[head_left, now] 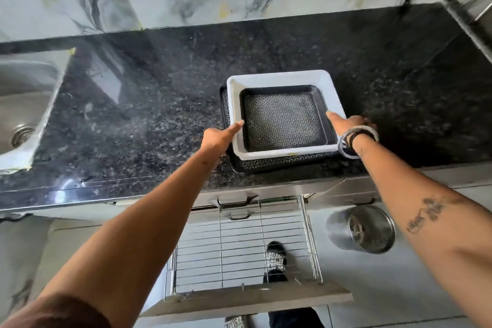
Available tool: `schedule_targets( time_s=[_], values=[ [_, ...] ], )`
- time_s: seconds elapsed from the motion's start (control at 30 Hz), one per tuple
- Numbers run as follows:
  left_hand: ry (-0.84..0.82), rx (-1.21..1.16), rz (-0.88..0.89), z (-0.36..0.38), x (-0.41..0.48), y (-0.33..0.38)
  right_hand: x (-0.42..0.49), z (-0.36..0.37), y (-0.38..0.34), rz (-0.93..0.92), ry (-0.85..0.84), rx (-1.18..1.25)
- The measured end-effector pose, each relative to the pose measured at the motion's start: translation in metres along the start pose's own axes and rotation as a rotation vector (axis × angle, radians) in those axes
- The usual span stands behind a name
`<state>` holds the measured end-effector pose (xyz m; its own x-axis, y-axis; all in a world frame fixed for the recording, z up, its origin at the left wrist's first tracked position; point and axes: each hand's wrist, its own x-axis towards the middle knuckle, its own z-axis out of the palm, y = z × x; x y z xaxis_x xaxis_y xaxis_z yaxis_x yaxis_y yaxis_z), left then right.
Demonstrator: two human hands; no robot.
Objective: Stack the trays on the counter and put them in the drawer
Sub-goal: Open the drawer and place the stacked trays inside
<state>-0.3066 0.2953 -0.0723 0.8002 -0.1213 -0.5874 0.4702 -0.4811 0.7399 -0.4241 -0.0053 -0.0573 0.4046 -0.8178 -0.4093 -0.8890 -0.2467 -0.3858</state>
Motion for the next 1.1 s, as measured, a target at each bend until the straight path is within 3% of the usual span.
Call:
schedule_targets(
  time_s=[0.1,0.3,0.47,0.6,0.7,0.87,1.1],
  values=[
    [-0.064,-0.076,-0.036,0.0,-0.004,-0.006,0.001,0.004,0.005,-0.033,0.071,-0.004],
    [-0.058,-0.19,-0.066,-0.008,-0.027,-0.008,-0.013,-0.011,0.01,-0.018,-0.122,0.289],
    [-0.043,-0.373,-0.045,-0.055,-0.09,-0.015,-0.088,-0.042,0.035,-0.014,-0.213,0.409],
    [-0.083,-0.226,0.004,-0.107,-0.175,-0.067,-0.192,-0.057,0.09,-0.005,-0.302,0.343],
    [-0.208,-0.079,-0.112,-0.139,-0.23,-0.129,-0.257,-0.051,0.144,-0.036,-0.369,0.186],
    [-0.328,-0.011,-0.386,-0.144,-0.228,-0.23,-0.273,0.03,0.202,0.038,-0.56,0.162],
    [-0.249,-0.105,-0.494,-0.085,-0.081,-0.328,-0.175,0.205,0.224,0.101,-0.402,0.076]
  ],
)
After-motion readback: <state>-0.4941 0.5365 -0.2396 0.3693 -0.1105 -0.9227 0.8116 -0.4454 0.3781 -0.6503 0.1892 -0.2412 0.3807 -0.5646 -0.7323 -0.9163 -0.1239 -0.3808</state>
